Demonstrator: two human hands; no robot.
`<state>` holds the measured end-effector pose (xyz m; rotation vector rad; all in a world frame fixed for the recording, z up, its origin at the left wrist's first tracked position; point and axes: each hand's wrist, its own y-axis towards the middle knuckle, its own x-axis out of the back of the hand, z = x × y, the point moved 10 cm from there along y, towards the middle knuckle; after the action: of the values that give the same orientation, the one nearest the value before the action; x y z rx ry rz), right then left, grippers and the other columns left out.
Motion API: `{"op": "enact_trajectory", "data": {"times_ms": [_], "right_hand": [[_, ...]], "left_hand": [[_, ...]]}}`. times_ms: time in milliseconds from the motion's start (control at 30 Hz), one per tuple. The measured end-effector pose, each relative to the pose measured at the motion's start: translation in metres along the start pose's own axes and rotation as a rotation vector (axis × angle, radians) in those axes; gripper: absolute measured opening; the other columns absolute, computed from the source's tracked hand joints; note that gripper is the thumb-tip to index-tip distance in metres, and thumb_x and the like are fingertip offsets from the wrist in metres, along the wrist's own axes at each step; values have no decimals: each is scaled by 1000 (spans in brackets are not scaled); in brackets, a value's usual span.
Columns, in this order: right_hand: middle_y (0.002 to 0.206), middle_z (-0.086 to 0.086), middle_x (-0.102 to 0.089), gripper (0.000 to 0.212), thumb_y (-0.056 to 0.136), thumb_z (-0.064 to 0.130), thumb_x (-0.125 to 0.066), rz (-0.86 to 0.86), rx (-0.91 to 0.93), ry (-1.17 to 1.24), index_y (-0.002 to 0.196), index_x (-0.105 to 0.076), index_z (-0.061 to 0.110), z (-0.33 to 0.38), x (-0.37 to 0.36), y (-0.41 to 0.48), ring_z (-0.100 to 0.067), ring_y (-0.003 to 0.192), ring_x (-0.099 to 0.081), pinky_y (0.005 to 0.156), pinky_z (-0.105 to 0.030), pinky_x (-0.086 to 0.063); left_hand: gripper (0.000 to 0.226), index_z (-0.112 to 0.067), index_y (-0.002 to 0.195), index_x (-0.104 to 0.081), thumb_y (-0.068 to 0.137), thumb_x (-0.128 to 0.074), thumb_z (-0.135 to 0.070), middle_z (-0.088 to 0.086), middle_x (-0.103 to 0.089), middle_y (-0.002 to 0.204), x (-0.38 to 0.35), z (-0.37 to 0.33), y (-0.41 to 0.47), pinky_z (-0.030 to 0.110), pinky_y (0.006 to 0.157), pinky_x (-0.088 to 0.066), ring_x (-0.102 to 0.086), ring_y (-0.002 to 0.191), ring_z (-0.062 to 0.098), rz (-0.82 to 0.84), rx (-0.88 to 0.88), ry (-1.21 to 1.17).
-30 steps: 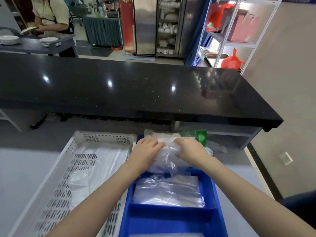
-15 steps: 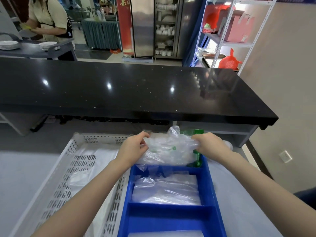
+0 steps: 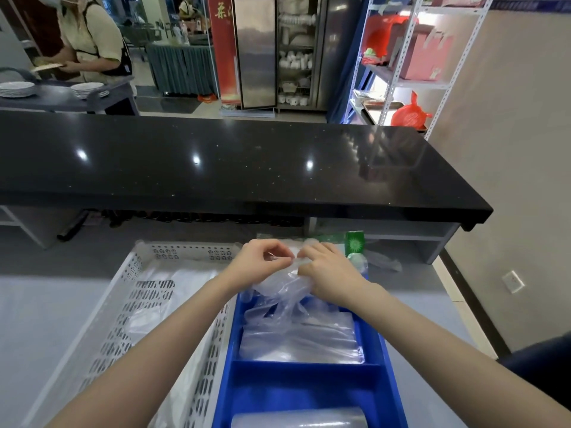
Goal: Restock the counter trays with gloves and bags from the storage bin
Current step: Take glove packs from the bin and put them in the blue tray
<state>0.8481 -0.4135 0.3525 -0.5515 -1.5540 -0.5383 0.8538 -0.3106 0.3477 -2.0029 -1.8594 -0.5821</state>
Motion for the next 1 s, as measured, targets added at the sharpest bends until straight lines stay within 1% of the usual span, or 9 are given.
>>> {"op": "enact_trajectory", "data": {"times_ms": [133, 200, 300, 400, 600, 700, 800, 900, 1000], "right_hand": [[112, -2, -52, 28, 87, 27, -56, -19, -47, 19, 114, -65, 23, -1, 0, 2, -22, 108, -45, 95, -34, -32], [108, -3, -51, 29, 86, 26, -58, -5, -68, 56, 114, -65, 21, -1, -3, 3, -23, 105, -46, 89, -35, -35], [107, -3, -51, 29, 84, 27, -61, 5, -83, 133, 112, -65, 21, -2, -7, 3, -24, 103, -47, 78, -33, -33], [115, 0, -55, 45, 81, 29, -65, 22, -84, 257, 126, -57, 28, -7, -12, -5, -21, 105, -49, 84, -34, -39], [108, 1, -64, 52, 77, 23, -71, -119, -304, 556, 114, -38, 35, -36, -8, -25, -23, 95, -59, 80, -40, -50], [93, 6, -60, 33, 76, 9, -64, -183, -307, 490, 100, -48, 25, -43, 1, -22, -23, 85, -57, 69, -39, -50], [86, 5, -49, 26, 74, -5, -57, -246, -266, 344, 87, -53, 17, -43, 6, -18, -22, 73, -45, 53, -31, -34], [85, -6, -52, 33, 61, -17, -59, -264, -175, 161, 79, -54, 10, -32, 4, -11, -23, 68, -38, 44, -29, -20], [79, -10, -56, 31, 50, -10, -72, -217, -113, 33, 70, -57, 7, -21, -7, -10, -25, 63, -47, 42, -31, -28]], "left_hand": [[34, -37, 91, -66, 65, -74, -57, -17, -67, 95, -16, 3, -10, 20, 80, -50, -62, 89, -3, 128, 43, 25], [41, -39, 92, -57, 59, -80, -48, -19, -61, 98, -23, 2, -13, 16, 78, -44, -55, 95, -8, 131, 13, 139], [30, -34, 83, -54, 65, -77, -25, -12, -60, 91, -22, 2, -14, 26, 76, -47, -56, 92, 1, 38, -24, 119], [22, -24, 77, -58, 70, -76, -14, -7, -63, 81, -11, 7, -14, 34, 77, -53, -60, 83, 11, -64, -19, 102], [23, -22, 70, -60, 72, -76, -6, -4, -65, 78, 1, 12, -12, 25, 74, -53, -62, 78, 10, -154, -21, 119], [31, -28, 65, -56, 73, -74, -3, -5, -66, 82, -3, 2, -9, 24, 77, -52, -62, 82, 10, -151, -81, 174], [30, -24, 64, -54, 76, -66, -1, -5, -63, 92, -9, -12, -6, 29, 80, -50, -60, 89, 14, -132, -222, 384], [18, -17, 70, -58, 80, -62, -2, -3, -60, 100, -20, -13, -6, 32, 69, -48, -57, 87, 19, -110, -309, 650], [13, -12, 71, -61, 72, -71, -3, 2, -62, 99, -34, -10, -10, 34, 58, -49, -59, 86, 22, -72, -394, 779]]}}
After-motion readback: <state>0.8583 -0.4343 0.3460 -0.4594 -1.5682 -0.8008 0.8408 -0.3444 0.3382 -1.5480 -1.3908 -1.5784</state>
